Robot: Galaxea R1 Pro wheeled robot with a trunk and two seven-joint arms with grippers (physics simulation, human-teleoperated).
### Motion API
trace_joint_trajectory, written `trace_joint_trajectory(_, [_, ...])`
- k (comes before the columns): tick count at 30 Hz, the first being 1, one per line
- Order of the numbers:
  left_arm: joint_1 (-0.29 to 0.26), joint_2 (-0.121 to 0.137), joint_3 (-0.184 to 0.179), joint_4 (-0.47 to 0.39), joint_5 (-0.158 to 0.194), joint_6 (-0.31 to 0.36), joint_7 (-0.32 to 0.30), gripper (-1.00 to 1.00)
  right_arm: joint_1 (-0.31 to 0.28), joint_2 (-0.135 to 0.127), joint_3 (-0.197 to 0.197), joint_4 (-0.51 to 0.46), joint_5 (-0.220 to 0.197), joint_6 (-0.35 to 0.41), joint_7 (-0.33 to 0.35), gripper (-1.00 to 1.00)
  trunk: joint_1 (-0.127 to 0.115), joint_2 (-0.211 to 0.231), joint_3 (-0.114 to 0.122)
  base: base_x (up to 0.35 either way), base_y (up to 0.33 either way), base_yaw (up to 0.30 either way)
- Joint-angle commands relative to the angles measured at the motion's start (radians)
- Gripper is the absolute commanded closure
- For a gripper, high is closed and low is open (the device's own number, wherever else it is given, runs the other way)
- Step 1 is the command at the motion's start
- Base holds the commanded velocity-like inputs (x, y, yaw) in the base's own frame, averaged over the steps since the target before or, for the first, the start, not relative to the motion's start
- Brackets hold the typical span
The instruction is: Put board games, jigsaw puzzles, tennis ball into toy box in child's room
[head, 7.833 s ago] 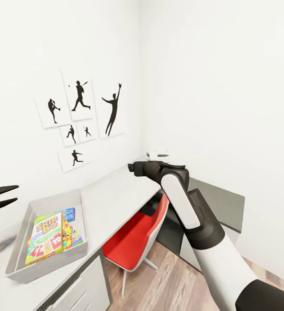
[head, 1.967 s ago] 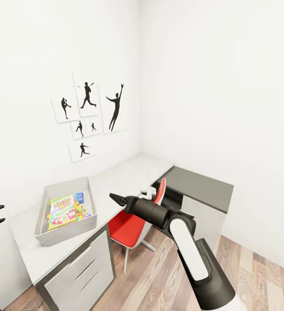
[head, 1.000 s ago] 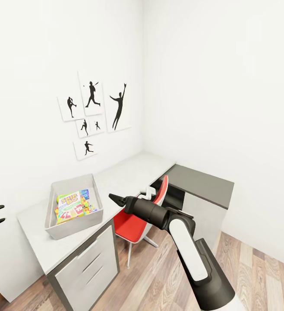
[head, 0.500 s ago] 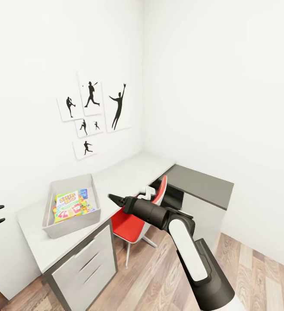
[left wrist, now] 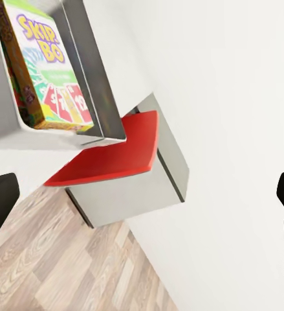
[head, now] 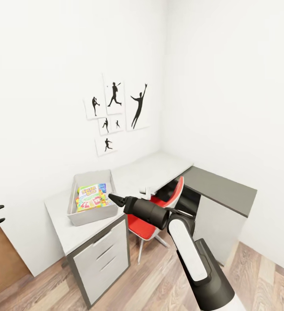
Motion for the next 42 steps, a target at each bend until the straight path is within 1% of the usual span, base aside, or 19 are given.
trace_joint_trajectory(1, [-0.001,0.0,-0.008,0.001,0.008,0.011,-0.003,-1.0,-0.001,0.0,-0.001,0.0,0.004,0.005,0.005,-1.0,0.0,-0.003,-0.002,-0.23,0.0,0.289])
trace_joint_trajectory(8, [-0.001,0.0,-0.008,0.001,0.008,0.011,-0.003,-1.0,-0.001,0.0,-0.001,0.0,0.004,0.005,0.005,-1.0,0.0,-0.003,-0.002,-0.133,0.0,0.289])
trace_joint_trajectory(29, [-0.001,-0.001,-0.008,0.001,0.008,0.011,-0.003,-1.0,-0.001,0.0,-0.001,0.0,0.004,0.005,0.005,-1.0,0.0,-0.003,-0.002,-0.032,0.0,0.29])
trace_joint_trajectory(35, [-0.001,-0.008,-0.008,0.001,0.008,0.011,-0.003,-1.0,-0.001,0.001,0.0,0.0,0.004,0.004,0.005,-1.0,0.0,-0.003,-0.002,-0.002,0.0,0.29])
trace_joint_trajectory(42, [-0.001,-0.009,-0.008,0.001,0.008,0.011,-0.003,-1.0,-0.001,0.001,0.0,0.0,0.004,0.005,0.005,-1.0,0.0,-0.003,-0.002,0.0,0.0,0.29])
